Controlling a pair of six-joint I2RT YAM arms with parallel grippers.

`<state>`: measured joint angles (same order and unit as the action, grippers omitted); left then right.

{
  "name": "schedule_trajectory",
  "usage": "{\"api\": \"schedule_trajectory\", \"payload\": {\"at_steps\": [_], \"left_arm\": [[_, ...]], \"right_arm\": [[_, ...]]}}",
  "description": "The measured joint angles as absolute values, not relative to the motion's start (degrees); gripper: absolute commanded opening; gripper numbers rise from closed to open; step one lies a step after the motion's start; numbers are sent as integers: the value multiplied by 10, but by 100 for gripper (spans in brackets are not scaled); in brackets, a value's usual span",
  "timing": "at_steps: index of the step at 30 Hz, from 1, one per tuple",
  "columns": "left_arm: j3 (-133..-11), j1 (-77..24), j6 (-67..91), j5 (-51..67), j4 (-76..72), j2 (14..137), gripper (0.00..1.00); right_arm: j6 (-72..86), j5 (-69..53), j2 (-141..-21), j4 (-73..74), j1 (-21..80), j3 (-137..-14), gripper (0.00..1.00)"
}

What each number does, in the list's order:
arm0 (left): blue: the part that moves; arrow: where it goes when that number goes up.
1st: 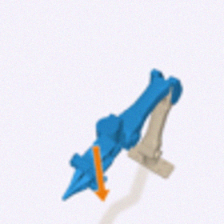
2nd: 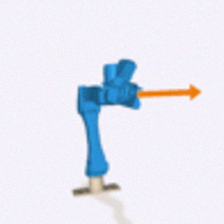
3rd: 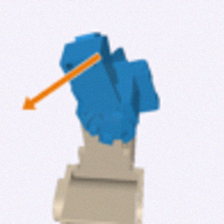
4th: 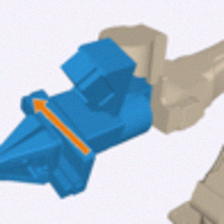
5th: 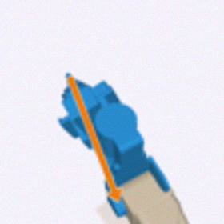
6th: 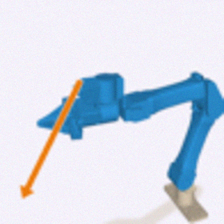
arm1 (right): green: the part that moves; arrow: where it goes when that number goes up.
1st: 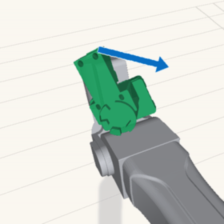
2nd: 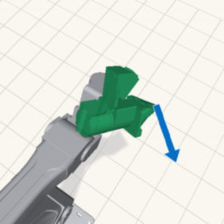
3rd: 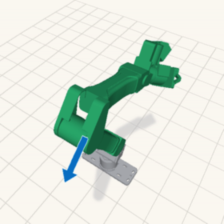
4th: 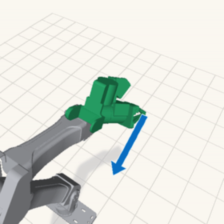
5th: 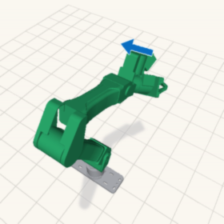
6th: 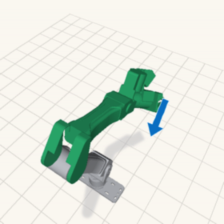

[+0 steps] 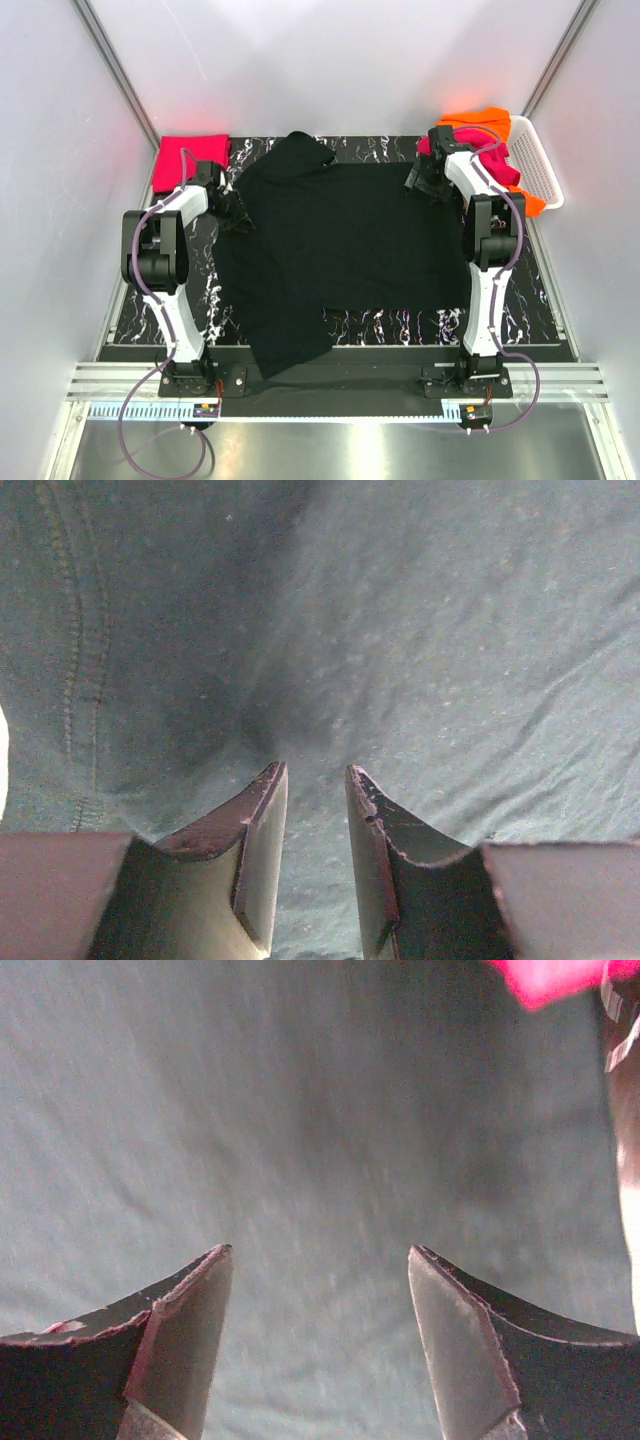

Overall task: Fold and stack the t-shirts
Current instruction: Flatten the tshirt out

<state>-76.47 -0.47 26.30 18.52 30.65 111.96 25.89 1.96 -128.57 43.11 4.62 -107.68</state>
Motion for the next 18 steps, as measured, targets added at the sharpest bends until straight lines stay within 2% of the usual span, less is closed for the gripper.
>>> {"api": "schedule_trajectory", "payload": {"at_steps": [4, 10, 18], "left_arm": [[-793, -5, 260, 182, 302, 1120, 36], [-807, -3, 282, 171, 281, 1109, 37], [-707, 48, 312, 158, 275, 1030, 35]], "right_arm": [[256, 48, -1331, 431, 50, -1139, 74], [249, 95, -1393, 434, 60, -1214, 73], [228, 128, -1450, 464, 63, -1295, 76]]}}
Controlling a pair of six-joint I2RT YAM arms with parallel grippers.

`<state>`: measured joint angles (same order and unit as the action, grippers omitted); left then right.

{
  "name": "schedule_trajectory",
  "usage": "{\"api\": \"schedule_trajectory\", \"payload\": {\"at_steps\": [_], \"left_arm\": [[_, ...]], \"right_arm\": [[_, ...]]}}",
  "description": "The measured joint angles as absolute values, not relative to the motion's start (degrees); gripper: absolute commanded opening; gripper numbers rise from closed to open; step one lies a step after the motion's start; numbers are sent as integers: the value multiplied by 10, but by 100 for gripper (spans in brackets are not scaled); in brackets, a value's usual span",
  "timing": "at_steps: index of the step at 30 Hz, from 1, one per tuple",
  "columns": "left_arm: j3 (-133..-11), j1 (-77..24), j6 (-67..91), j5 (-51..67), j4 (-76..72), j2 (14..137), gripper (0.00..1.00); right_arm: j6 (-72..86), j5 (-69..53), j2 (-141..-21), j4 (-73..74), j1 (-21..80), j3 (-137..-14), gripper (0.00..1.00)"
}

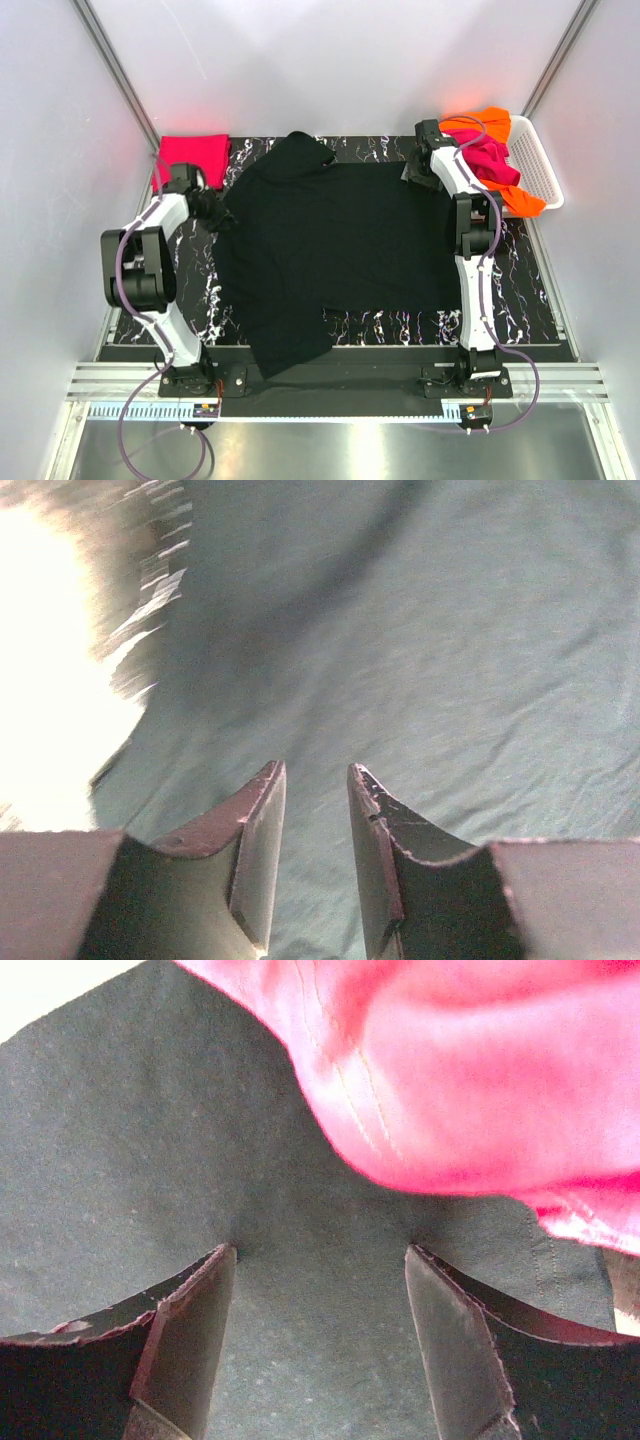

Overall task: Fold and stack the t-shirts
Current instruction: Flatten the tshirt out

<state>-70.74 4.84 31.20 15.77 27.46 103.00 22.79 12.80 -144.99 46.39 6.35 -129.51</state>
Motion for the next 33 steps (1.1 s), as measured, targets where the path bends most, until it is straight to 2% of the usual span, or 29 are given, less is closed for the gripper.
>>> {"api": "schedule_trajectory", "payload": {"at_steps": [5, 12, 22, 24, 33], "left_arm": [[-659, 89, 321, 161, 278, 1002, 31], [-650, 103, 347, 172, 282, 1063, 27], [-725, 161, 334, 187, 352, 1113, 27], [-739, 162, 324, 187, 361, 1121, 29], [-748, 125, 277, 144, 382, 1083, 47]], "right_arm": [[222, 131, -1472, 484, 64, -1336, 76], [220, 130, -1479, 494, 65, -1350, 77], [214, 121, -1489, 499, 69, -1369, 81], [212, 114, -1495, 500, 70, -1381, 82], [223, 97, -1500, 520, 74, -1399, 90]]}}
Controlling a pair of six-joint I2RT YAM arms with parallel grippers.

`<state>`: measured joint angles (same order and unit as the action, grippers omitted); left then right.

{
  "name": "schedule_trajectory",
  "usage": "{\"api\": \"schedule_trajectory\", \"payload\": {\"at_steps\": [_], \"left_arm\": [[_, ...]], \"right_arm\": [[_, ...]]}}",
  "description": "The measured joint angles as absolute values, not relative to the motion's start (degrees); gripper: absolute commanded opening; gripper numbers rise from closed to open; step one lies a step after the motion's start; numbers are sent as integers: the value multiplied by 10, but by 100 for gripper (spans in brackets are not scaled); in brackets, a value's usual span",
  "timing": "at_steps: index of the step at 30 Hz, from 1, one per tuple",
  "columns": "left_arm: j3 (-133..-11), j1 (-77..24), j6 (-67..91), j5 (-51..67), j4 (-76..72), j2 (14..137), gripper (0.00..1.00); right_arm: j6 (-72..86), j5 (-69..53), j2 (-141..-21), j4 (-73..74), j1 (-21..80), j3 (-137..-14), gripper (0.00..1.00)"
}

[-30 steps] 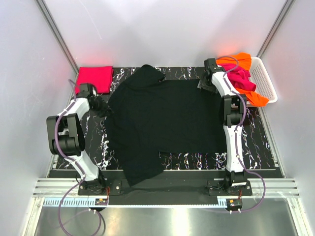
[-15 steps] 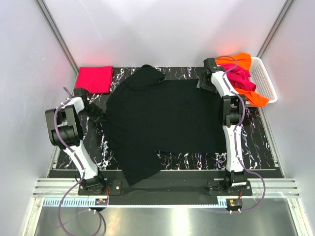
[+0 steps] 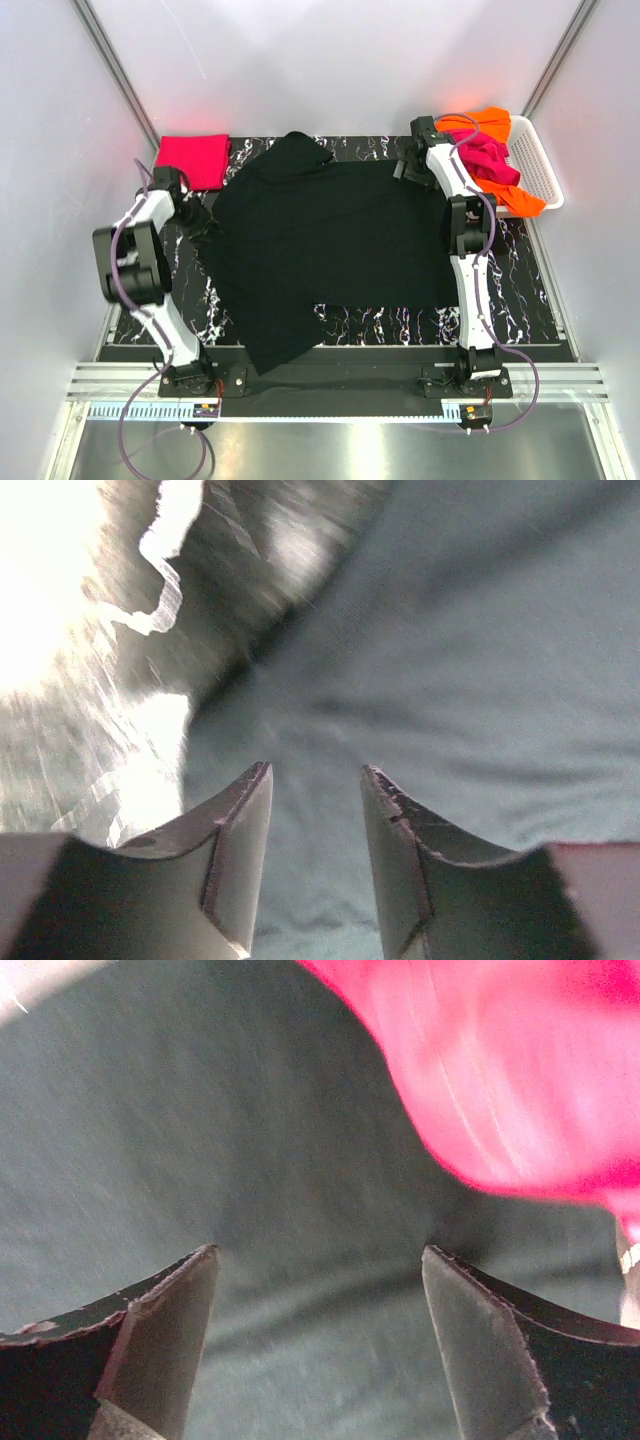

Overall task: Fold and stack the t-shirts
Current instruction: Flatten the tshirt out

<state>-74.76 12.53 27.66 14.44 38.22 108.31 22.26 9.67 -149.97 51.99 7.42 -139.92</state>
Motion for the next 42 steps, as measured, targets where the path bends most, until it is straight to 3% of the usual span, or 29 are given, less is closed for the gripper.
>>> {"api": "schedule_trajectory", "payload": {"at_steps": [5, 11, 18, 24, 35, 42], "left_arm": [[-679, 68, 273, 121, 378, 923, 48], [-535, -38, 307, 89, 384, 746, 48], [-390, -146, 388, 31, 437, 641, 48], [-306, -221, 478, 0, 441, 601, 48], [-243, -239, 594, -23, 440, 515, 49], [-243, -245, 619, -70, 494, 475, 54]], "right_arm": [[240, 90, -1448, 570, 79, -1342, 94], [236, 60, -1288, 583, 124, -1186, 95], [236, -6, -1039, 519, 193, -935, 95], [247, -27, -935, 492, 179, -780, 96], [253, -27, -808, 481, 179, -708, 98], [257, -27, -792, 479, 179, -675, 98]]}}
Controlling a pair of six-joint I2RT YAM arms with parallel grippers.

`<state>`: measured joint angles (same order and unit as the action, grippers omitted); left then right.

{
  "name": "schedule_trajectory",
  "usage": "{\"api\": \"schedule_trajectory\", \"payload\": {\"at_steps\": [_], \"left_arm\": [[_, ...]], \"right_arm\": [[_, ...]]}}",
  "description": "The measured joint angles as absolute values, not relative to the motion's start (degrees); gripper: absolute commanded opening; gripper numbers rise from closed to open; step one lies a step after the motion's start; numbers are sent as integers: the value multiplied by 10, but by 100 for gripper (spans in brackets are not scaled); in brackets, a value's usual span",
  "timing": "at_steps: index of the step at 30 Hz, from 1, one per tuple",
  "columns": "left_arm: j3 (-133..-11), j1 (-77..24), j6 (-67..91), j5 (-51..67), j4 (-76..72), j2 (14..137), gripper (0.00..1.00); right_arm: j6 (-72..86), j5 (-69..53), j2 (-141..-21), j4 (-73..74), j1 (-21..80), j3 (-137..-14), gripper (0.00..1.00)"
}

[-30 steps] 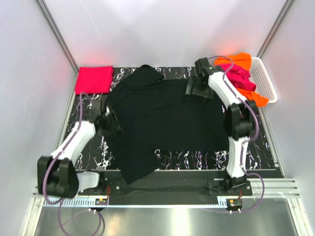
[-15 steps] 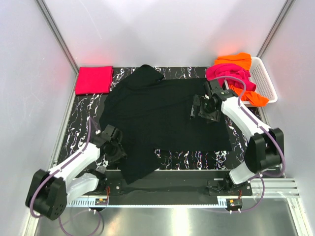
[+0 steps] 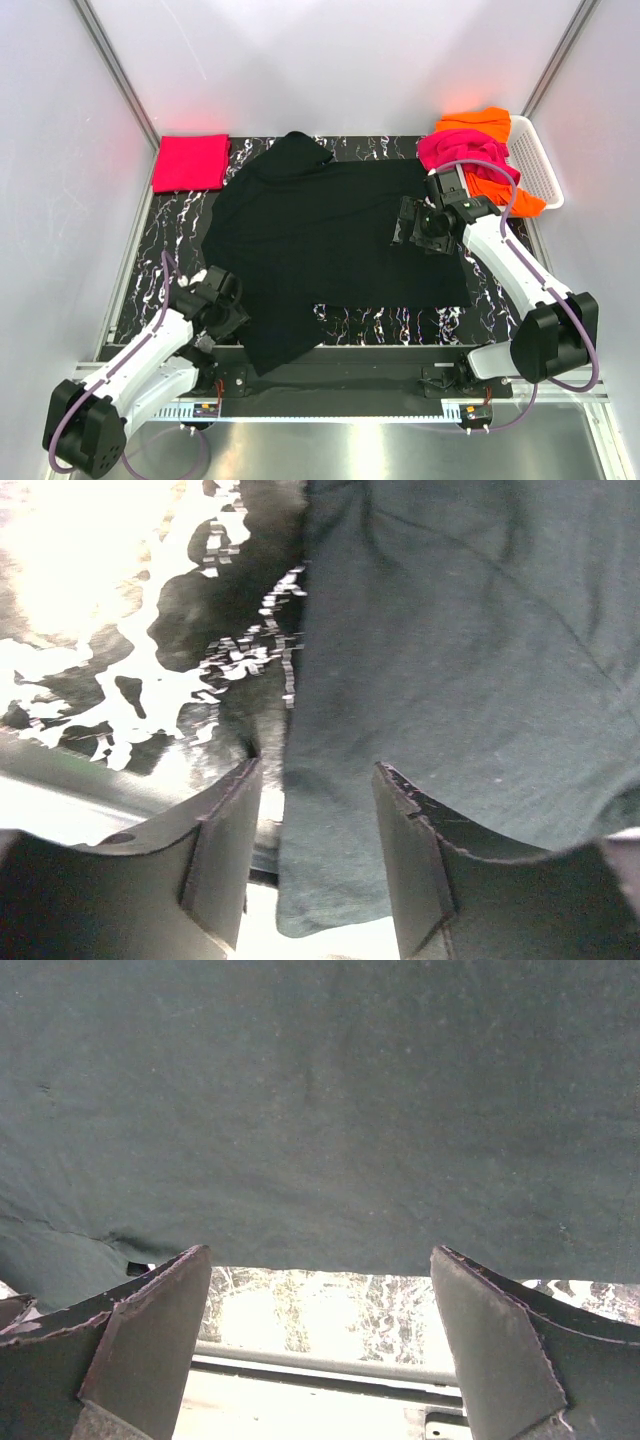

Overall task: Fold and stack the t-shirts
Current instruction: Flatten the tshirt out

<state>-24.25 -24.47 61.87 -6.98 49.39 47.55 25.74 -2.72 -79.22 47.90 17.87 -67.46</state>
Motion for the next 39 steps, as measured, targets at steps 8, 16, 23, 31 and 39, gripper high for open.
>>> {"api": "schedule_trajectory", "payload": {"at_steps": [8, 16, 23, 31, 39], "left_arm": [[-244, -248, 629, -89, 512, 495, 54], [-246, -249, 630, -81, 493, 512, 48], [-257, -249, 630, -74, 491, 539, 51], [-279, -249, 628, -69, 488, 591, 43], [-283, -250, 621, -51, 456, 611, 5]], "right_arm": [[260, -27, -792, 478, 179, -672, 98], [265, -27, -792, 478, 179, -668, 99], [267, -27, -792, 478, 175, -664, 99], [267, -27, -792, 478, 165, -664, 99], [267, -27, -792, 478, 156, -664, 99]]}}
